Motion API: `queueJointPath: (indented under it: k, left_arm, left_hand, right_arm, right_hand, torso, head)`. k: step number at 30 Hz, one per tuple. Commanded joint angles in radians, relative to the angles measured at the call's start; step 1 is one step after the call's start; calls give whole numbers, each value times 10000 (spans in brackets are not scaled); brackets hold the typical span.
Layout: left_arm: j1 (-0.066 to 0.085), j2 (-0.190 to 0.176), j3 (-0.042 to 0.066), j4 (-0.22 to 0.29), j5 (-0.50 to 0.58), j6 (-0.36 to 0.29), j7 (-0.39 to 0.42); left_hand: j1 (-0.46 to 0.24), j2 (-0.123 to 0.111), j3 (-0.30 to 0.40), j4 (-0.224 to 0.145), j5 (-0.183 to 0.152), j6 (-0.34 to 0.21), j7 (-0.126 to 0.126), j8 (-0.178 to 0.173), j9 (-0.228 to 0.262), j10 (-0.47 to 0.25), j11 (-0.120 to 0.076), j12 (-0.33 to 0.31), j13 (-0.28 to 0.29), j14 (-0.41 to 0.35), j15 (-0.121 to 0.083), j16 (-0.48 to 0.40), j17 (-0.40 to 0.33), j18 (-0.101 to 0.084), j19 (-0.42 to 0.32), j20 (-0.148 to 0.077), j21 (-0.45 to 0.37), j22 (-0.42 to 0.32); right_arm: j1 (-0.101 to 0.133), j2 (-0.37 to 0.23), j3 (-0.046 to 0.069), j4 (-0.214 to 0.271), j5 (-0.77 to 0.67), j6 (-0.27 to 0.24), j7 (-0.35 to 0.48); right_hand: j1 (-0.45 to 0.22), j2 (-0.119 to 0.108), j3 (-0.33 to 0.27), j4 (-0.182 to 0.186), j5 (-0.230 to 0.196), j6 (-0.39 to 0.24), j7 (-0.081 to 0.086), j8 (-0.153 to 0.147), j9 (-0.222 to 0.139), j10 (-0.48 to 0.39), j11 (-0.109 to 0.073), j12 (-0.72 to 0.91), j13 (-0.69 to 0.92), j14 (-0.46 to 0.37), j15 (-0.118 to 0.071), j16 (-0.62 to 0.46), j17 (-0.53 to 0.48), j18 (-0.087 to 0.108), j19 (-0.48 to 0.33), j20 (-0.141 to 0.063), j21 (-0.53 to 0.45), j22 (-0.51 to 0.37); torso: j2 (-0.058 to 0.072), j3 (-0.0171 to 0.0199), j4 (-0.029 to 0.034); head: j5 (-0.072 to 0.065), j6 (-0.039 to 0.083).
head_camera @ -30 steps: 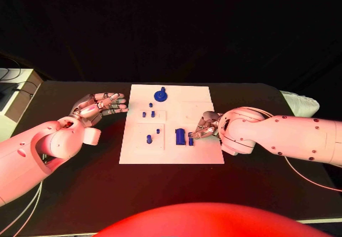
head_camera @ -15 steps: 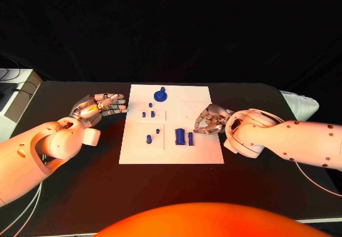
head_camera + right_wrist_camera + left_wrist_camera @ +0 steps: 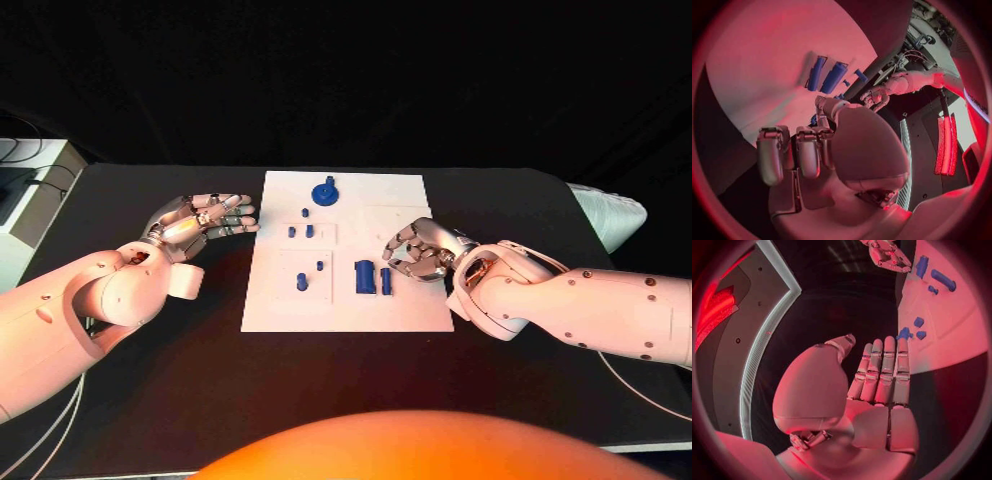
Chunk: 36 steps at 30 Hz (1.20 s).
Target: Assemble the parts on the task board
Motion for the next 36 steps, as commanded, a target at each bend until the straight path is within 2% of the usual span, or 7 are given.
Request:
queueJointPath:
  k: [1, 4, 8, 22, 36]
  left_arm:
    - [-15, 0, 6, 41, -36, 130, 116]
    - [-20, -5, 6, 46, -41, 130, 116]
    - [-24, -10, 7, 50, -49, 136, 112]
    - [-31, -30, 7, 55, -70, 134, 104]
    - [-35, -44, 7, 63, -80, 142, 108]
  left_hand:
    - [26, 90, -38, 29, 18, -27, 37, -33, -10, -73, 5, -44, 9, 32, 20, -69, 15, 123, 74, 13, -67, -13]
    - [26, 90, -38, 29, 18, -27, 37, -33, -10, -73, 5, -44, 9, 32, 20, -69, 15, 123, 74, 13, -67, -13]
    - [26, 90, -38, 29, 18, -27, 37, -33, -10, -73, 5, -44, 9, 32, 20, -69, 15, 123, 74, 13, -67, -13]
    - [60, 92, -44, 22, 19, -26, 36, -34, -15, -75, 4, -41, 11, 38, 18, -86, 33, 124, 83, 13, -81, -24]
    - [60, 92, -44, 22, 19, -26, 36, -34, -15, -75, 4, -41, 11, 38, 18, -86, 33, 124, 83, 13, -81, -24]
  right_arm:
    - [-70, 65, 3, -129, -451, -293, 480]
    - [-108, 112, 3, -213, -534, -286, 375]
    - [-135, 144, 4, -263, -608, -261, 260]
    - [-193, 172, 4, -262, -730, 194, 22]
    - [-307, 297, 5, -376, -845, 348, -175]
  right_hand:
    - [27, 132, 56, -46, -12, 134, -22, 57, -24, 1027, 11, 46, 2632, 977, 33, -2, 2432, -26, 917, 74, 50, 2476]
    - [-4, 156, 53, -52, -32, 176, -35, 77, -31, 1027, 2, 46, 2632, 976, 24, -4, 2426, -26, 916, 69, 47, 2475]
    - [-100, 215, 38, -34, -61, 229, -62, 107, -49, 1027, -22, 46, 2632, 980, 7, 3, 2443, -29, 920, 57, 66, 2480]
    - [-264, 200, -78, -75, -167, 410, -183, 258, -42, 1027, -124, 46, 2632, 991, -52, 23, 2494, -42, 935, 13, 139, 2497]
    - [-356, 153, -167, -94, -319, 458, -243, 321, -55, 1027, -175, 46, 2632, 994, -96, 28, 2505, -43, 937, -23, 147, 2499]
  torso:
    - [5, -5, 2]
    - [1, -15, -6]
    - [4, -6, 0]
    - [-5, -12, -11]
    - [-1, -11, -6]
  head:
    - [14, 0]
    - [29, 0]
    - [36, 0]
    - [56, 0]
    - [89, 0]
